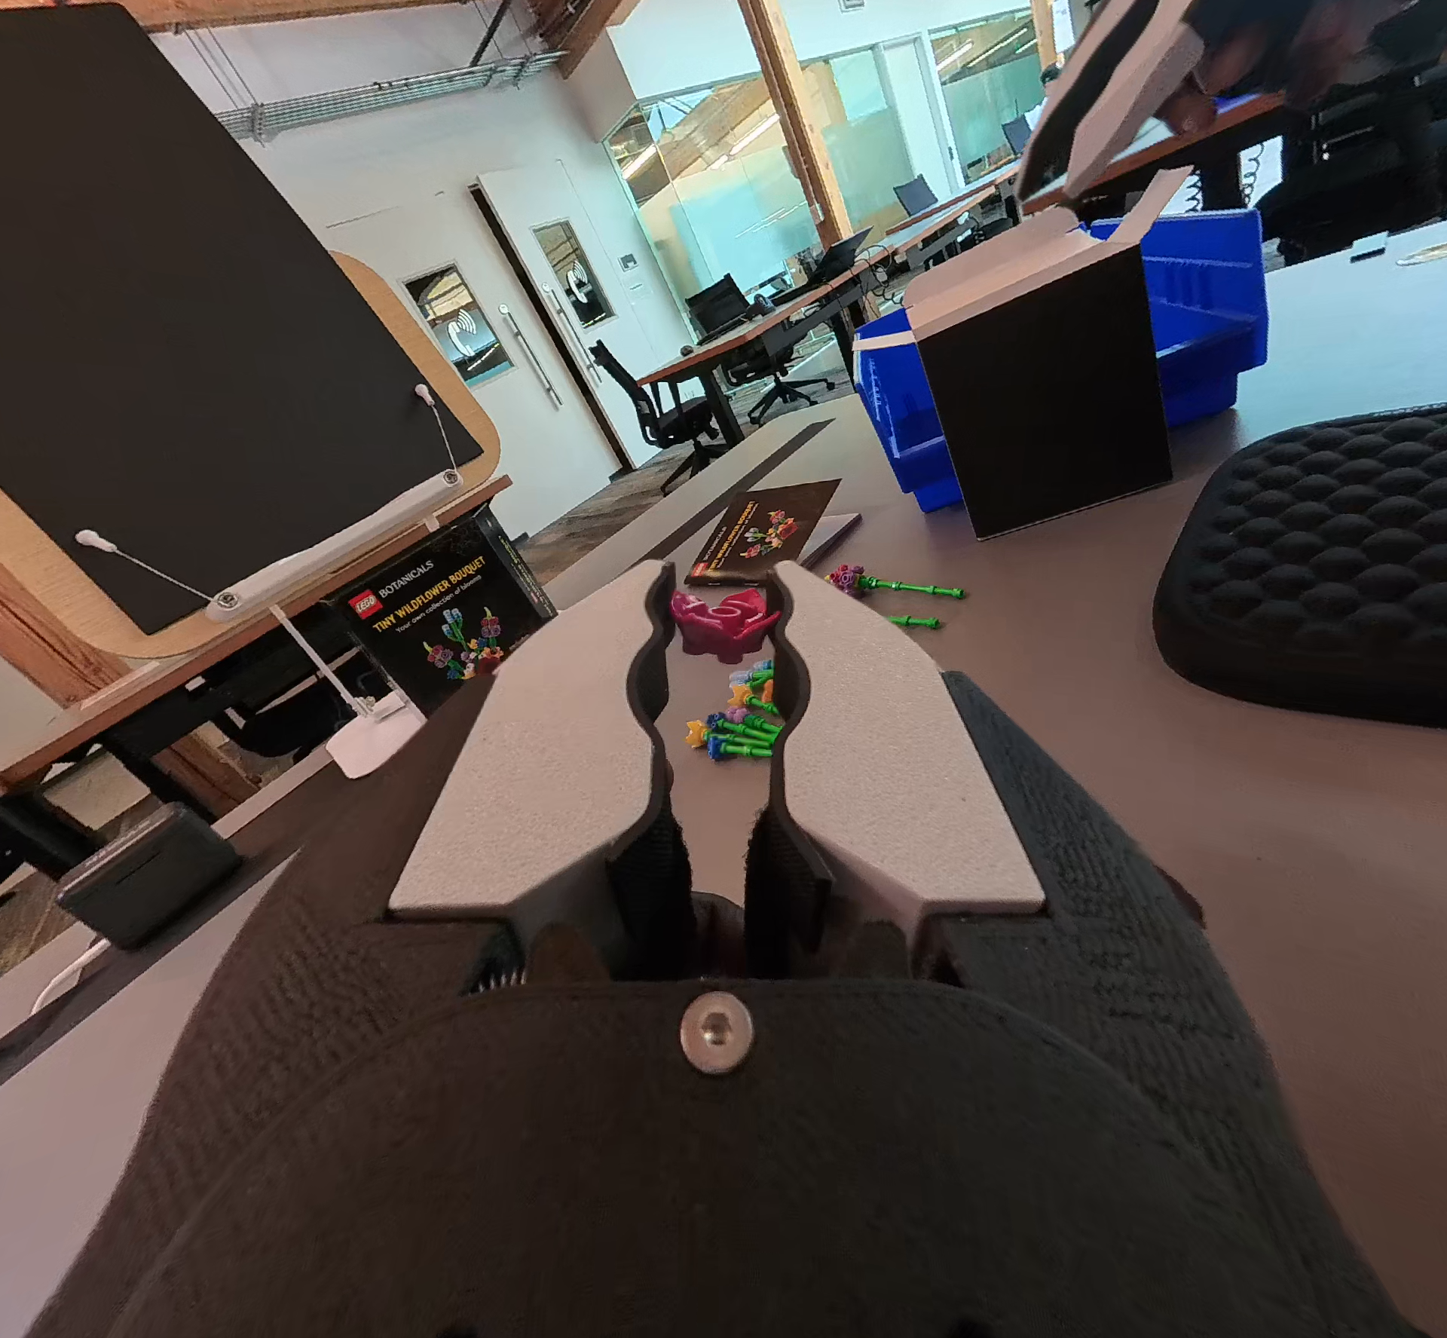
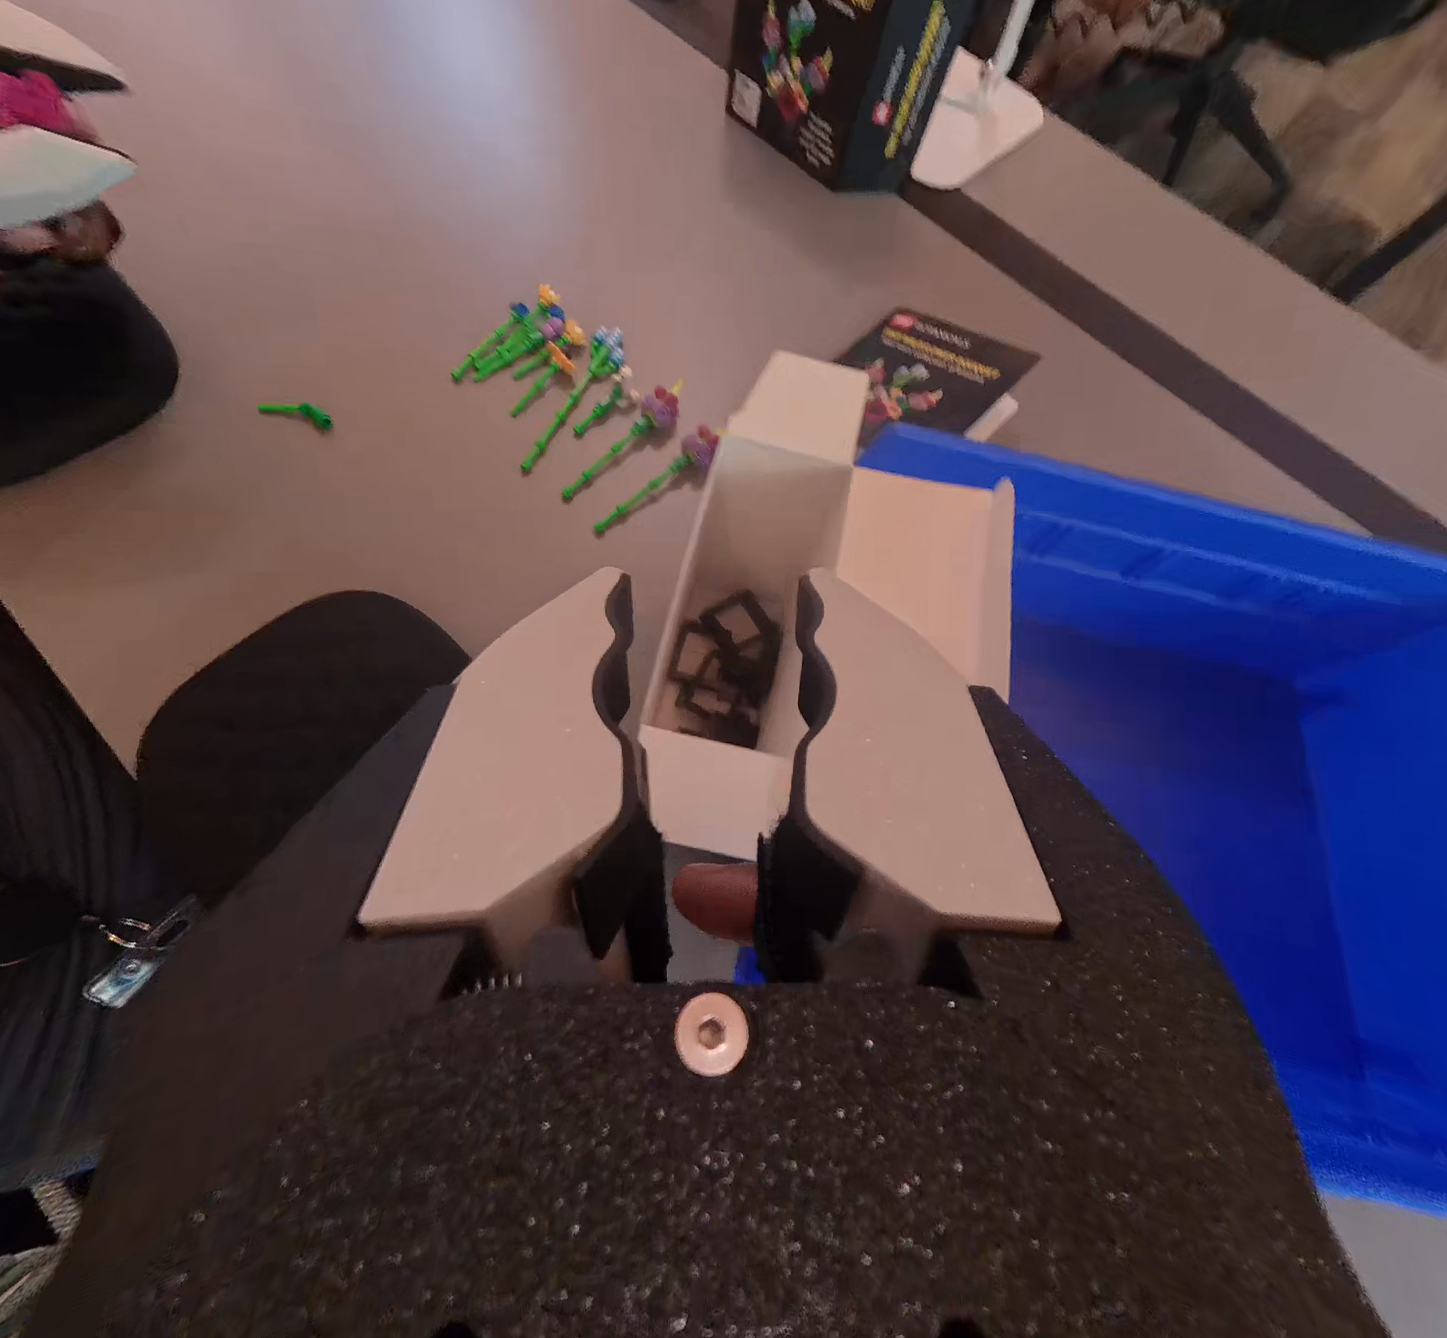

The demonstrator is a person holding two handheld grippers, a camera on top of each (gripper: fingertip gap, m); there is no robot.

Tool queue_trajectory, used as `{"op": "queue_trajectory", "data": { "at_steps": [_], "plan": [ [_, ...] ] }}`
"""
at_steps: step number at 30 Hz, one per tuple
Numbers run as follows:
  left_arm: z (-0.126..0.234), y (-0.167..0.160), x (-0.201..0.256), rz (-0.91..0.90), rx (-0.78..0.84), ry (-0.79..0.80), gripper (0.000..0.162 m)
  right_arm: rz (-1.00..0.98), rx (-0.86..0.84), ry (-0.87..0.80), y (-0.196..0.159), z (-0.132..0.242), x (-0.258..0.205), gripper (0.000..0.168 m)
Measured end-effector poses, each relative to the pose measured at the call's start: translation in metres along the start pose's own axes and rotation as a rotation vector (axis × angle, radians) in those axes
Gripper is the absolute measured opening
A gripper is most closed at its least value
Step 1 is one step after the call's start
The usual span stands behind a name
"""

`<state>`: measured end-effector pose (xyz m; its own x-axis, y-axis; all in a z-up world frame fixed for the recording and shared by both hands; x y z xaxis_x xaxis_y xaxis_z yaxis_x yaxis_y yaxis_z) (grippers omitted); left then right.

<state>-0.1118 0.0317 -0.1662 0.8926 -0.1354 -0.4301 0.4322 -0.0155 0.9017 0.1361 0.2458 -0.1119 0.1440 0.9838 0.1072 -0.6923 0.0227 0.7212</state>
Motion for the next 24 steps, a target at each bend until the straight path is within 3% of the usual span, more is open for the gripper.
{"op": "queue_trajectory", "data": {
  "at_steps": [3,7,14,18,19,24],
  "plan": [
    [-0.003,0.009,0.001,0.005,0.030,-0.008,0.022,0.066,0.095,0.021,0.019,0.008,-0.017,0.039],
    [-0.012,0.044,0.010,-0.097,0.117,-0.001,0.022,0.173,0.251,0.082,0.050,0.019,-0.054,0.041],
    [-0.008,0.124,0.041,-0.319,0.372,-0.053,0.022,0.221,0.458,0.381,0.089,0.017,-0.120,0.046],
    [0.000,0.126,0.051,-0.488,0.383,0.016,0.022,0.194,0.413,0.655,0.098,-0.010,-0.156,0.056],
    [0.002,0.124,0.049,-0.507,0.388,0.046,0.022,0.166,0.427,0.717,0.100,-0.014,-0.159,0.051],
    [0.005,0.117,0.042,-0.536,0.366,0.007,0.022,0.090,0.464,0.860,0.105,-0.024,-0.162,0.052]
  ]
}}
Point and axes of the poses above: each gripper's, where its closed fingertips meet, z back along the fingers, y out of its top, x = y × z across the jaws, the point moved 5 cm from there along z, back along the fingers, and after that the axes turned 9 degrees about -x, right-handed, at the moved point
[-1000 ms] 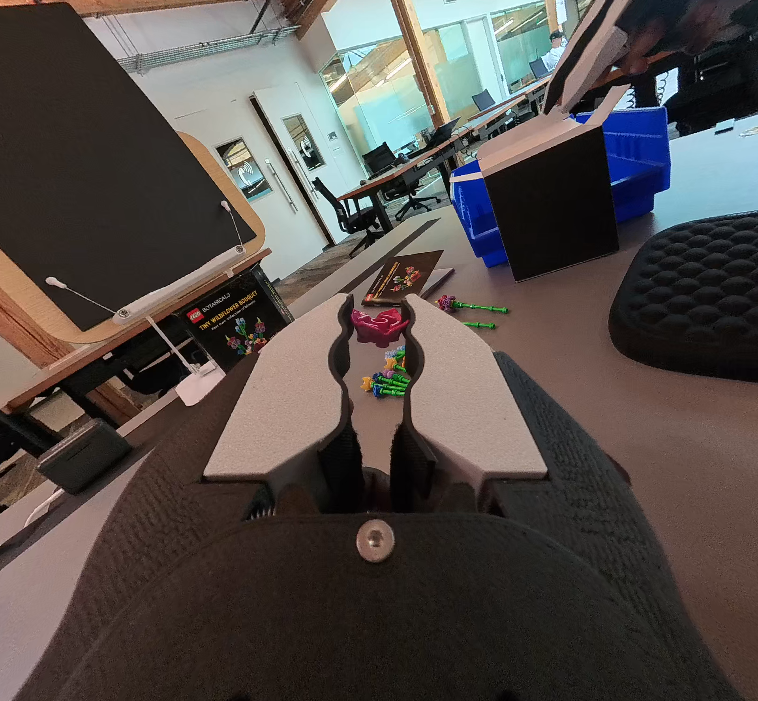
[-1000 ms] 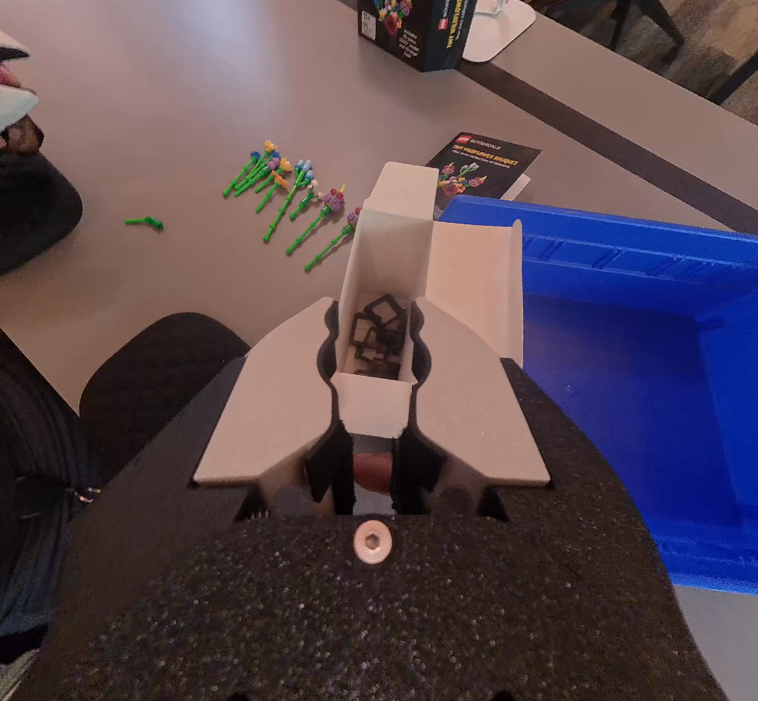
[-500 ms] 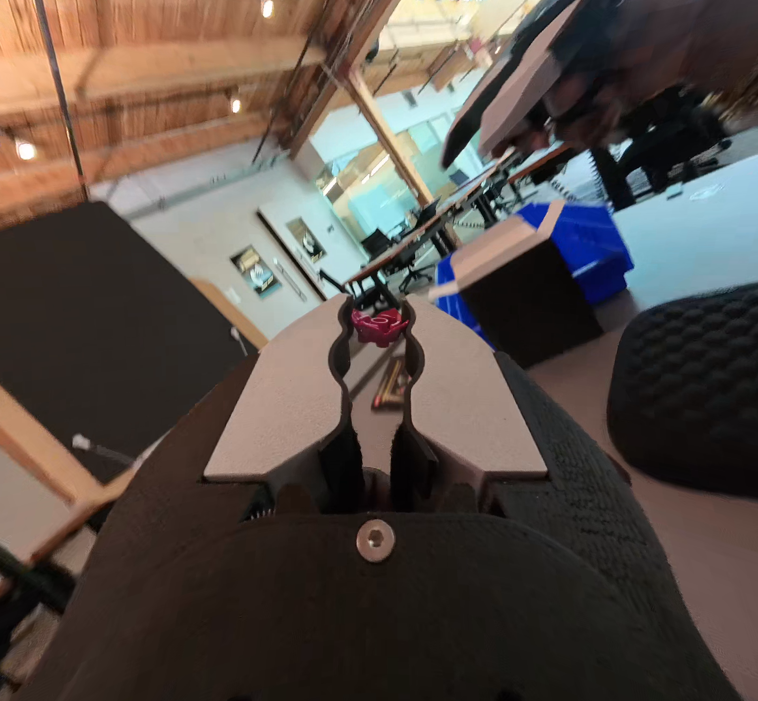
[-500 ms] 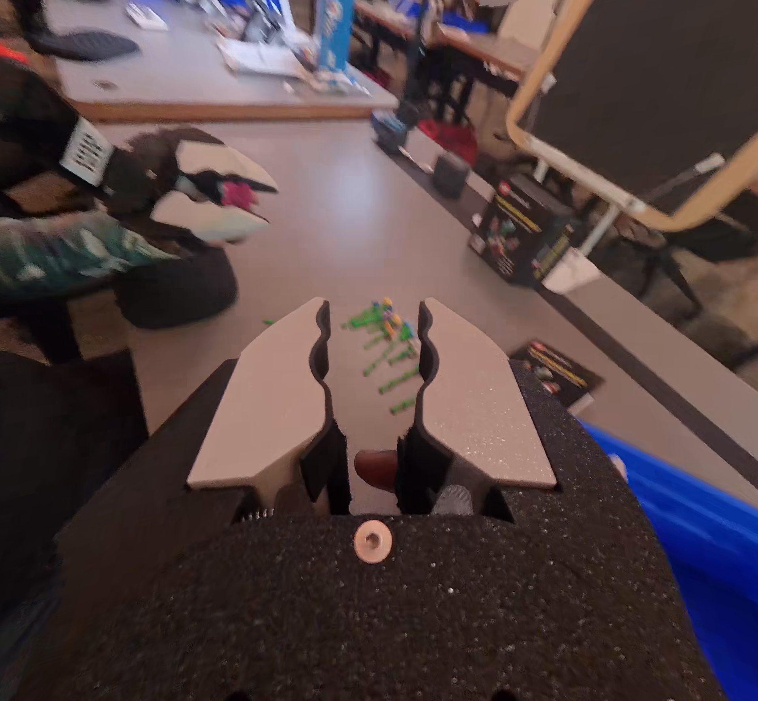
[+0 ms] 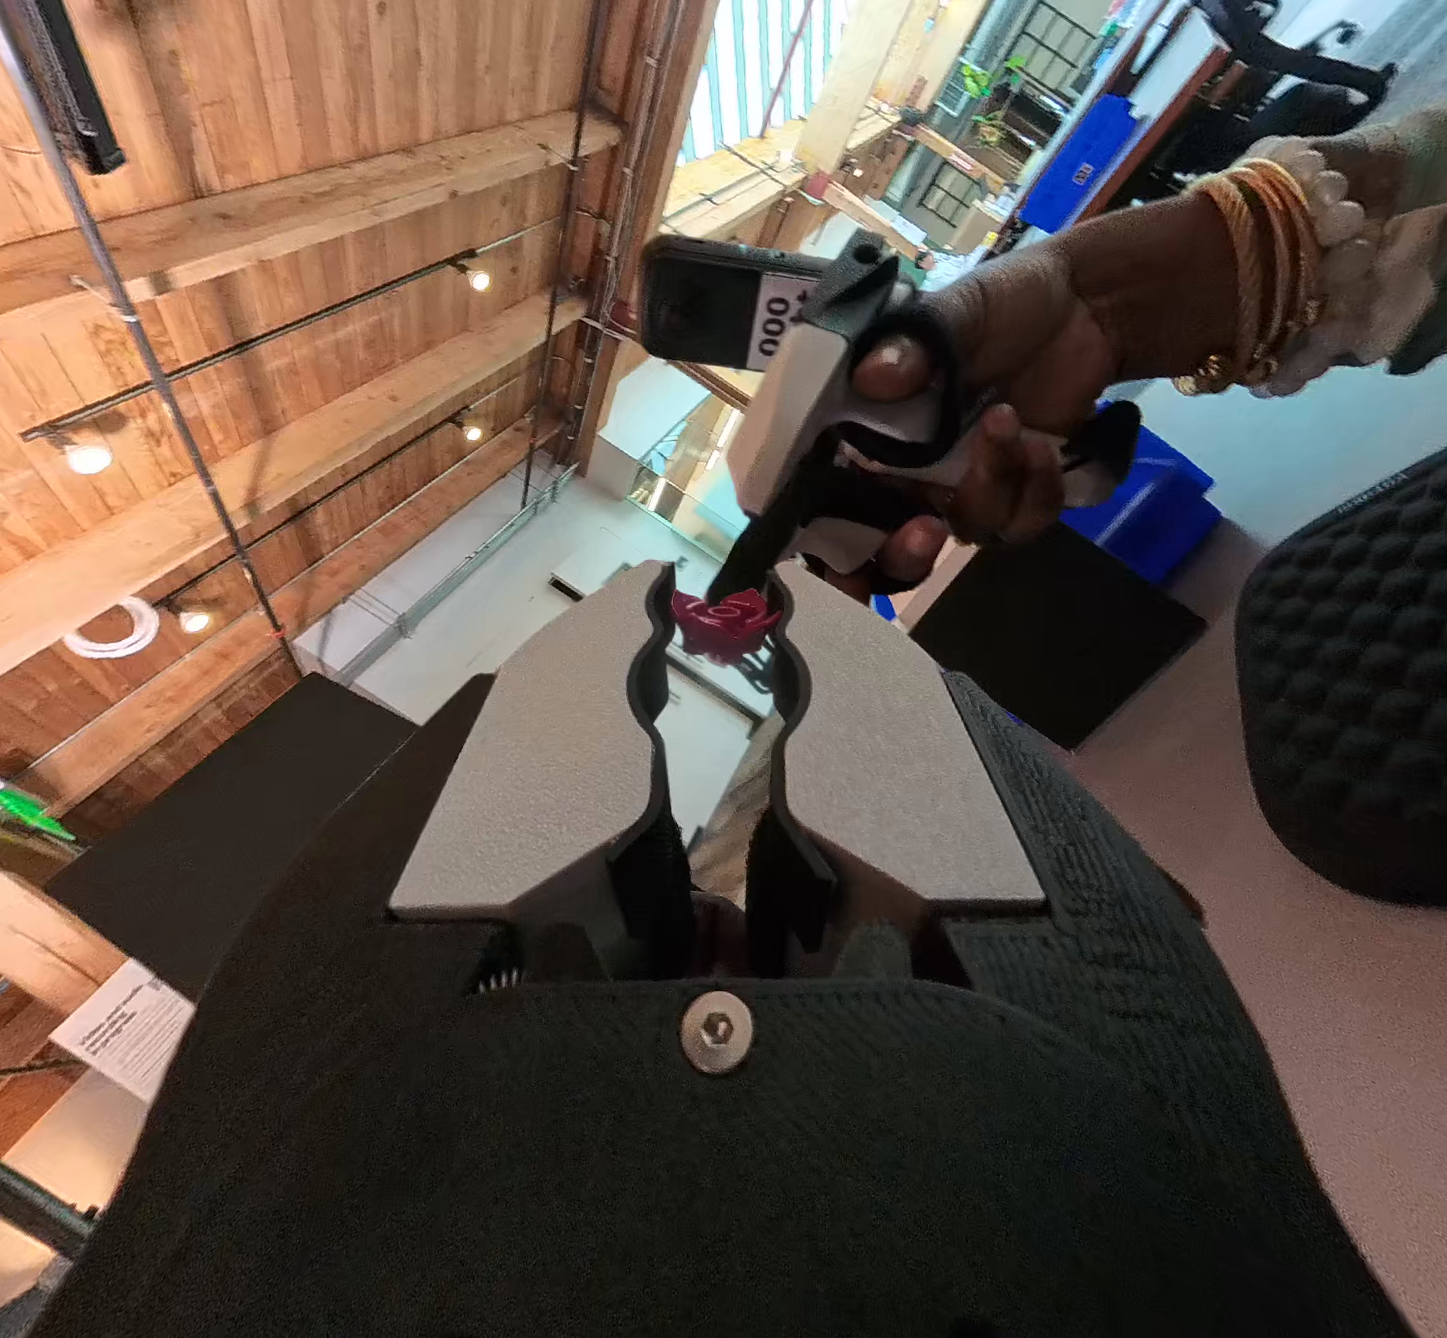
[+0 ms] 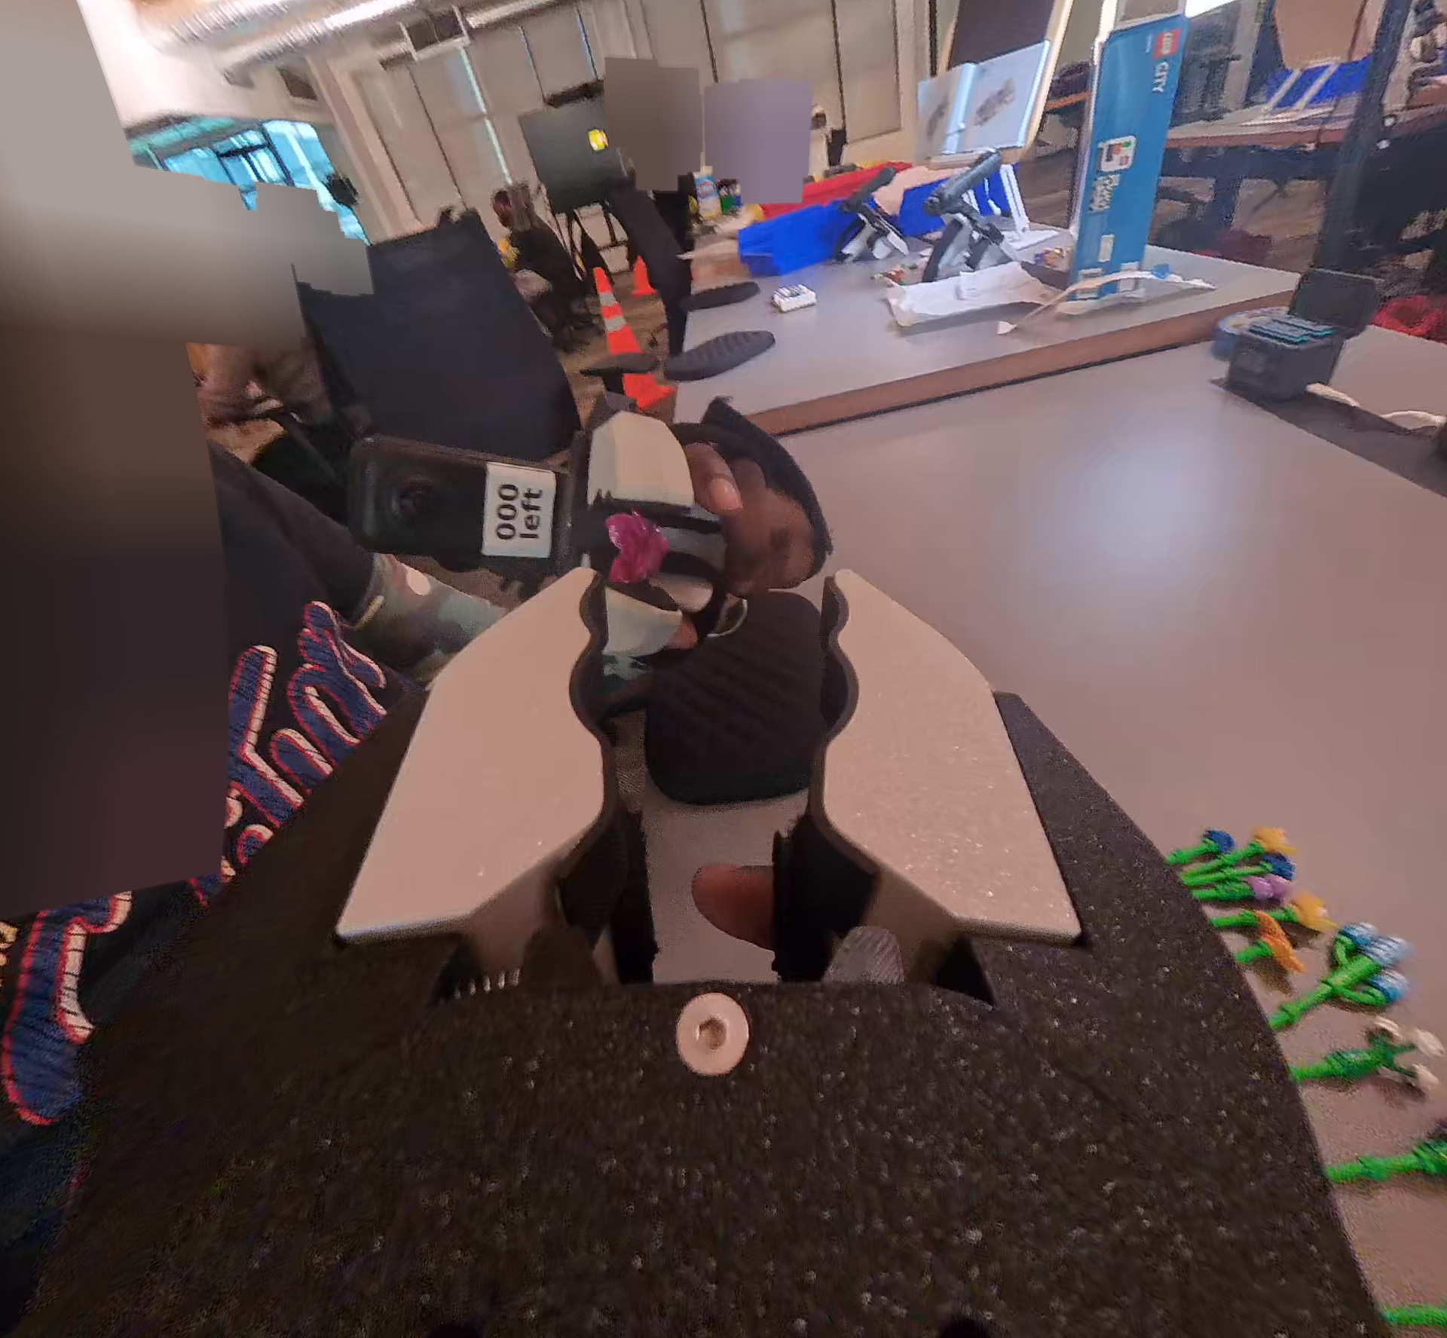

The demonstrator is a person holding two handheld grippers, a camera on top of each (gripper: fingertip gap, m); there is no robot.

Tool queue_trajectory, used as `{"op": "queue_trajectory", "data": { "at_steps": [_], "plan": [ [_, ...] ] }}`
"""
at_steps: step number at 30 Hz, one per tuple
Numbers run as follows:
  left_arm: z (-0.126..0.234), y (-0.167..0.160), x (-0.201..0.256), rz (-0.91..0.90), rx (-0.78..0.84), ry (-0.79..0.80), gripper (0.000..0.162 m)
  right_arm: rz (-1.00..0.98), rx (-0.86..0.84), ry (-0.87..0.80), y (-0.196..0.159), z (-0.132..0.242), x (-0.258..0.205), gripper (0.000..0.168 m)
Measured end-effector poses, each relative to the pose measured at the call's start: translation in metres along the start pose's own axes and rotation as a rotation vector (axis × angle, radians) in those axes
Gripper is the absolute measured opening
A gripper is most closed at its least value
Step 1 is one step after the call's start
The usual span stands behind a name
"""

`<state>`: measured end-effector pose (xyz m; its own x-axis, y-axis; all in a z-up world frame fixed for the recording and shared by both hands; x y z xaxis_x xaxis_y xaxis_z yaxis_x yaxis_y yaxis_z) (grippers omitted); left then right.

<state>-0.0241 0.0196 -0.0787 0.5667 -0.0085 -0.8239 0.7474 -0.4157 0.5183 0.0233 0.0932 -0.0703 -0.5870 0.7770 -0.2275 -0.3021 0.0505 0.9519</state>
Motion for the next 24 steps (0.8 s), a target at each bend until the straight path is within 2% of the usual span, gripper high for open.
{"op": "queue_trajectory", "data": {
  "at_steps": [3,8,14,17,20,21,24],
  "plan": [
    [0.002,-0.008,0.001,0.003,-0.006,-0.068,0.022,-0.030,0.026,0.019,0.000,0.000,0.003,0.052],
    [0.005,-0.018,0.002,0.051,0.002,-0.155,0.022,-0.028,-0.049,0.049,-0.010,-0.017,0.002,0.052],
    [0.006,-0.016,0.011,-0.003,0.008,-0.199,0.022,-0.089,-0.065,0.155,-0.018,-0.037,0.000,0.032],
    [0.005,-0.015,0.014,-0.023,0.009,-0.203,0.022,-0.079,-0.078,0.211,-0.022,-0.043,-0.004,0.013],
    [0.004,-0.017,0.012,-0.002,-0.015,-0.196,0.023,-0.052,-0.056,0.183,-0.020,-0.042,-0.001,0.009],
    [0.004,-0.017,0.011,0.023,-0.024,-0.199,0.028,-0.041,-0.050,0.155,-0.019,-0.039,0.001,0.009],
    [0.004,-0.019,0.004,0.174,-0.061,-0.239,0.039,0.017,-0.043,0.000,-0.012,-0.022,0.008,0.009]
  ]
}}
Point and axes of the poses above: each gripper's, where its closed fingertips meet, z back along the fingers, y out of its top, x = y × z across the jaws, the point moved 5 cm from there along z, back along the fingers, and after that the axes turned 9 degrees about -x, right-handed, at the moved point
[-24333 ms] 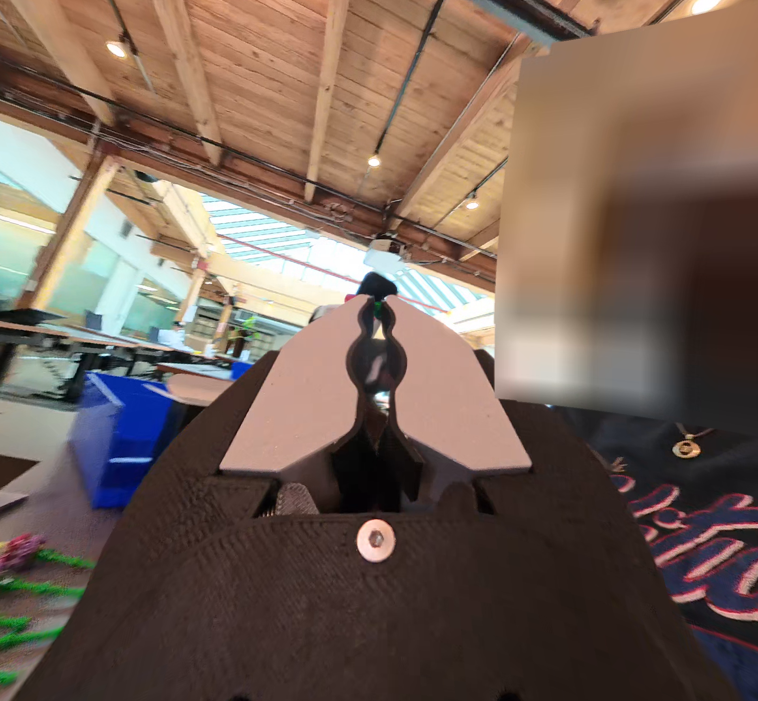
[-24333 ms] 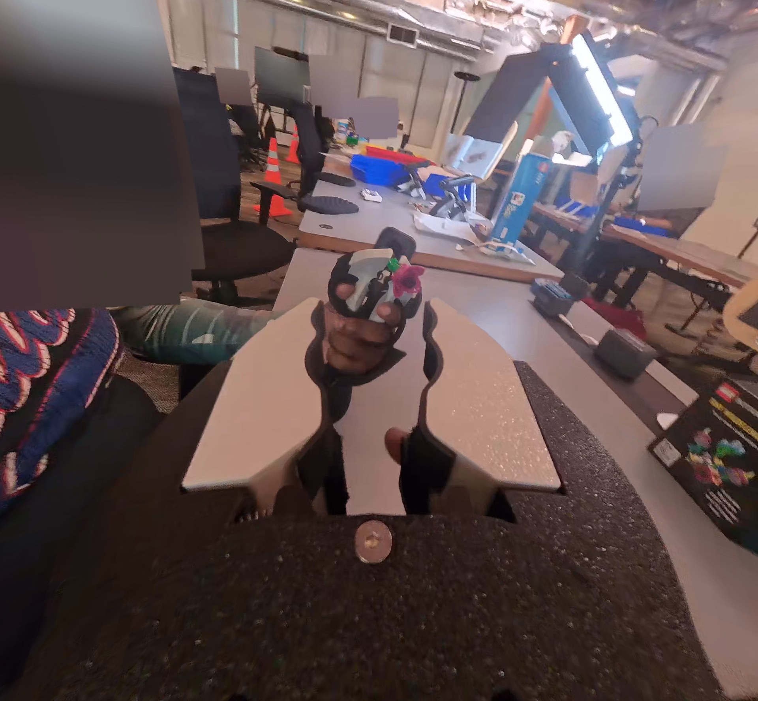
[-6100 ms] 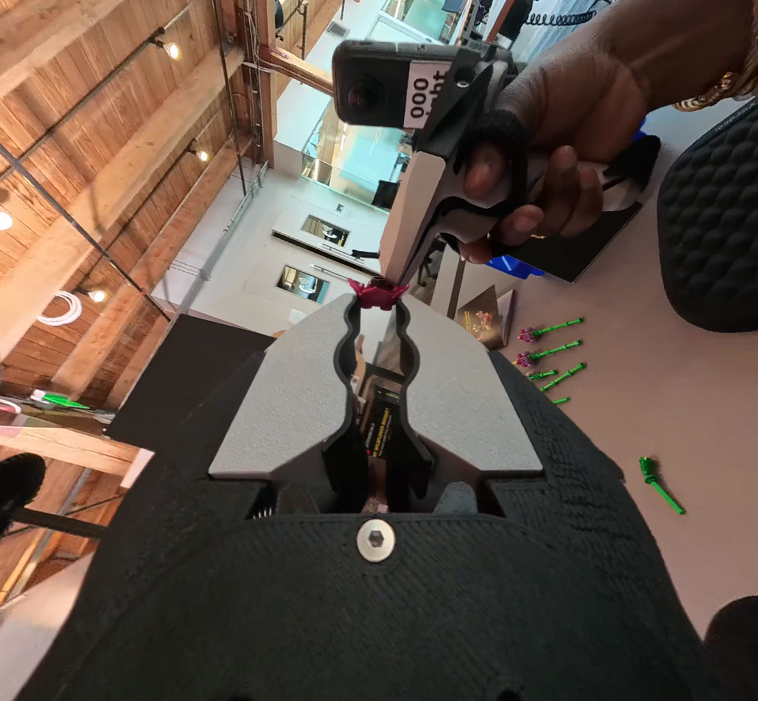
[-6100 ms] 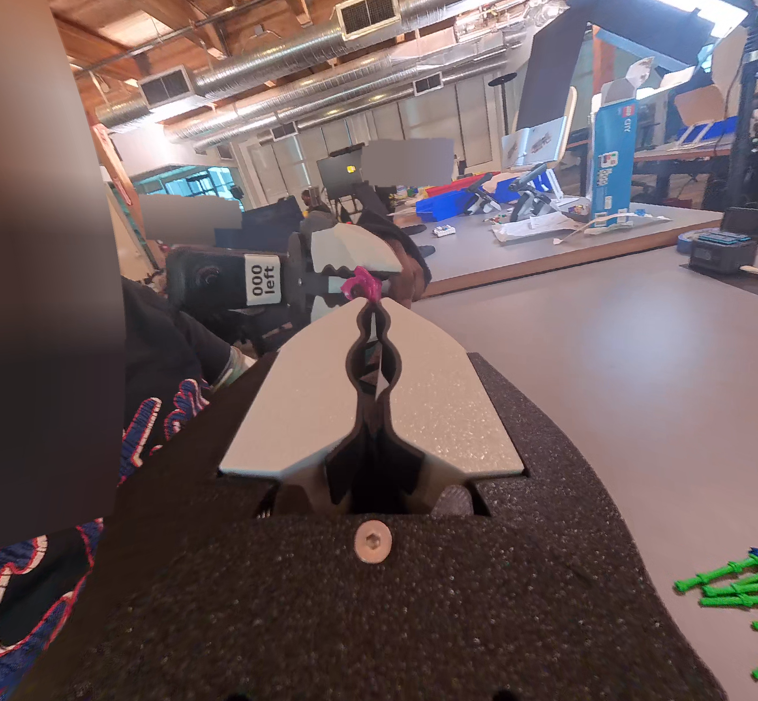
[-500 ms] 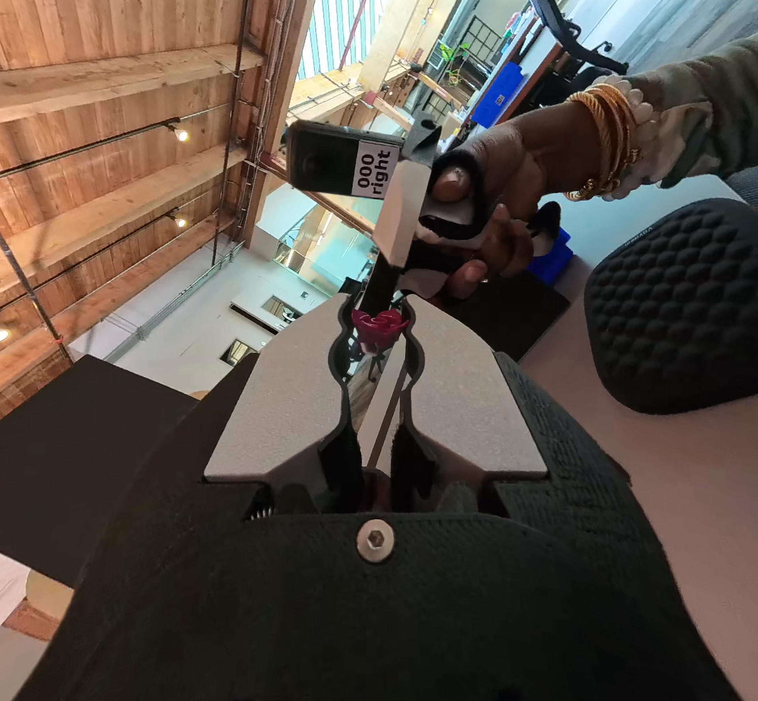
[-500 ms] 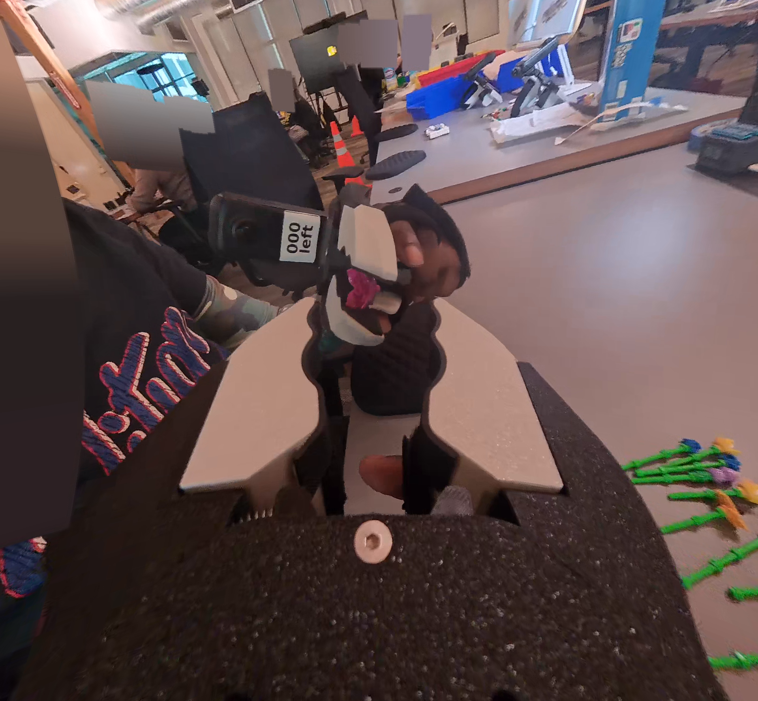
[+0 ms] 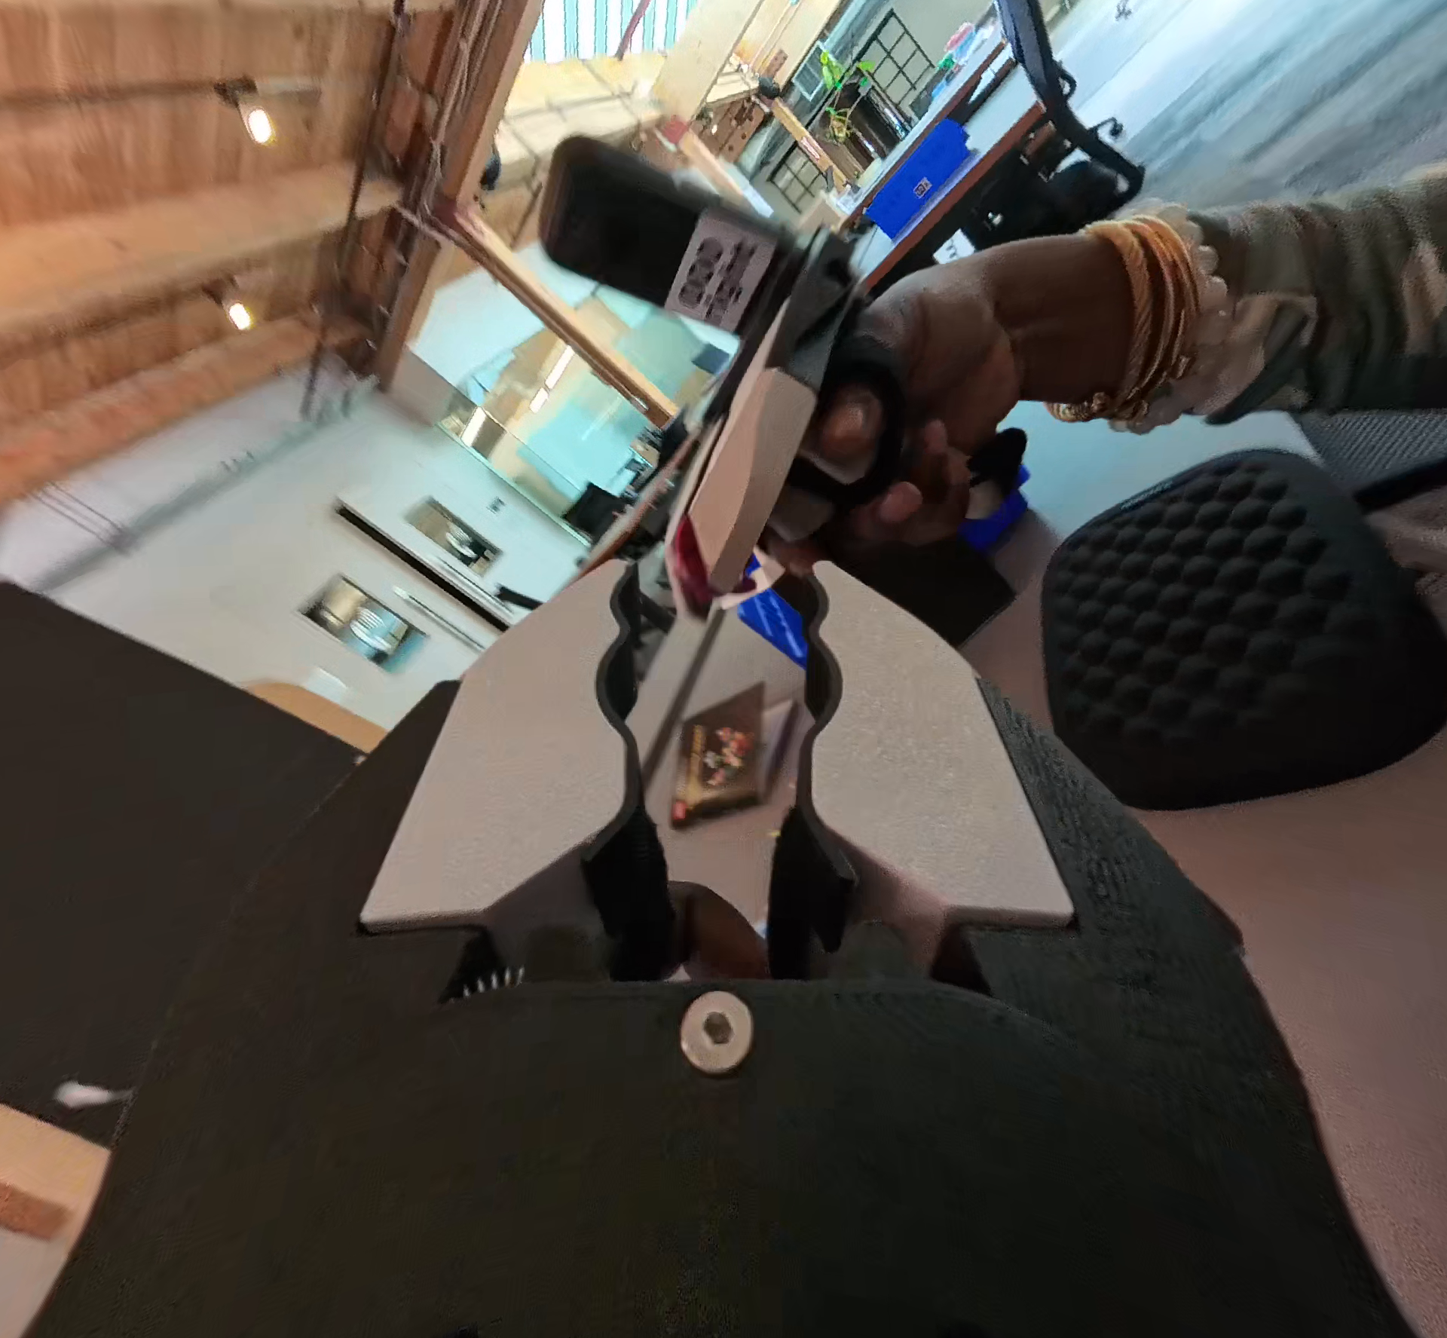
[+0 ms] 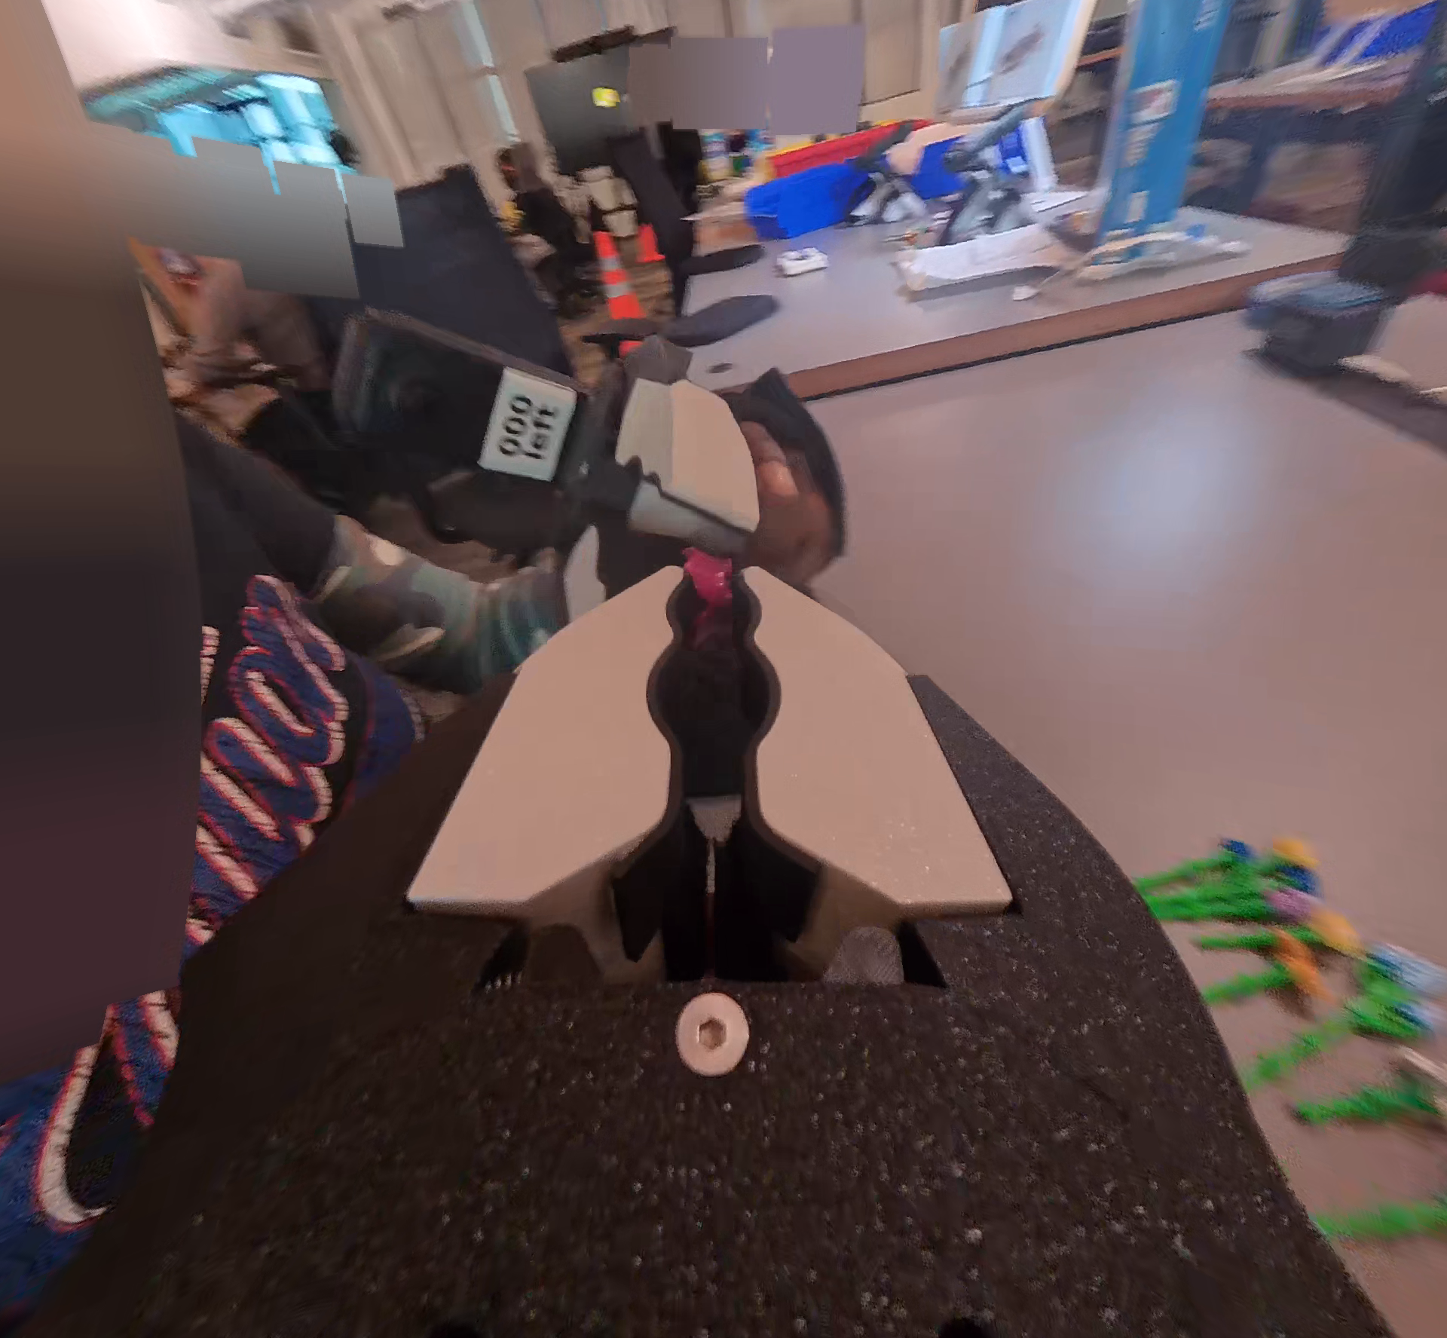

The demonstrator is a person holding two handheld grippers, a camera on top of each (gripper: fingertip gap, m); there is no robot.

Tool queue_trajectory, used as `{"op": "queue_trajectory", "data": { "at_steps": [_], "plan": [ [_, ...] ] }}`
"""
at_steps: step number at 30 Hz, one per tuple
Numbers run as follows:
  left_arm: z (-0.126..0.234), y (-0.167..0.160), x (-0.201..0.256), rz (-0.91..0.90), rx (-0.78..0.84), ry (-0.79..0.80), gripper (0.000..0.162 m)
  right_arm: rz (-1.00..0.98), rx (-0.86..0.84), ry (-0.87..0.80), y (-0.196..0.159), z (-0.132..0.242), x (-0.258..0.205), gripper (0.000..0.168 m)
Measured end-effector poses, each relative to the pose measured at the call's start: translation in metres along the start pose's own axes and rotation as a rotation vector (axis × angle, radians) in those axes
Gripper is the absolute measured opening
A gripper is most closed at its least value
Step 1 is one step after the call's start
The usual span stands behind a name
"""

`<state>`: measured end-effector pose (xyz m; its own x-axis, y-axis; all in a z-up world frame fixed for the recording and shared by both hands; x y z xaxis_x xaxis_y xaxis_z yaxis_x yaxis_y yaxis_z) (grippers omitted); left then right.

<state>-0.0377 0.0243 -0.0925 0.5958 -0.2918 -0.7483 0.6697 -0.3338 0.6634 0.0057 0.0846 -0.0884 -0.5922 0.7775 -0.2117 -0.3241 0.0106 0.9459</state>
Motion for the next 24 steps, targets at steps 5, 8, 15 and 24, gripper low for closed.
{"op": "queue_trajectory", "data": {
  "at_steps": [5,8,15,24],
  "plan": [
    [0.005,-0.032,-0.031,0.406,-0.174,-0.027,0.043,0.126,-0.048,-0.449,0.010,0.061,0.014,0.009],
    [0.010,-0.063,-0.040,0.644,-0.268,-0.066,0.043,0.157,-0.132,-0.722,0.007,0.103,0.021,0.009],
    [0.013,-0.117,-0.052,1.020,-0.173,-0.031,0.043,0.051,-0.440,-1.106,-0.023,0.167,0.034,0.009],
    [0.008,-0.134,-0.039,0.931,-0.288,-0.033,0.043,-0.089,-0.546,-1.120,-0.049,0.189,0.043,0.010]
  ]
}}
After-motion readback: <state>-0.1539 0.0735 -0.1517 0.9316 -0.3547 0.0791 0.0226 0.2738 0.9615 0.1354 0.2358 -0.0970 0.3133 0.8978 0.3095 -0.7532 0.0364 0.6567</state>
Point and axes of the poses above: each gripper's, where its closed fingertips meet, z back along the fingers, y out of its top, x = y × z across the jaws, the point moved 5 cm from there along z, back along the fingers, and after that the axes turned 9 degrees about -x, right-handed, at the moved point
